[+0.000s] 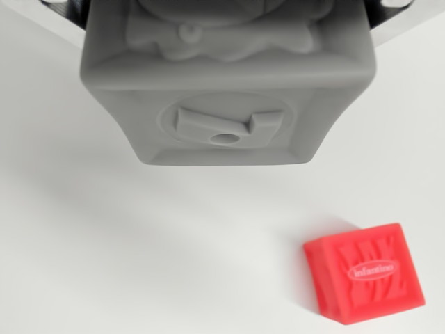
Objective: Destack cube
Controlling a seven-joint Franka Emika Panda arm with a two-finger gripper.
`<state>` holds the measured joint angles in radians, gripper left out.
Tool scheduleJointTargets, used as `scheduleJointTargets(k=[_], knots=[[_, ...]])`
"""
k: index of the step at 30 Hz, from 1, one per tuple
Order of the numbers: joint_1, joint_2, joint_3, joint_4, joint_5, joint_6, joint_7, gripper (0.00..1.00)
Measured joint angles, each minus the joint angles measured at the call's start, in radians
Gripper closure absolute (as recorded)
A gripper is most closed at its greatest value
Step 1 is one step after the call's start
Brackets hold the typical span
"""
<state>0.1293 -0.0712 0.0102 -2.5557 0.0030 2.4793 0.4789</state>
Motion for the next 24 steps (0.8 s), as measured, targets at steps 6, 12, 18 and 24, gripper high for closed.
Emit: scheduleJointTargets(k=[6, 12, 18, 24], knots=[[-0.012, 0.000, -0.015, -0.008, -0.001, 0.008, -0.004, 1.00], [-0.024, 0.000, -0.027, -0.014, -0.002, 0.014, -0.007, 1.00], [-0.037, 0.000, -0.042, -0.021, -0.003, 0.022, -0.011, 1.00], [-0.049, 0.000, -0.056, -0.027, -0.005, 0.029, -0.015, 1.00]])
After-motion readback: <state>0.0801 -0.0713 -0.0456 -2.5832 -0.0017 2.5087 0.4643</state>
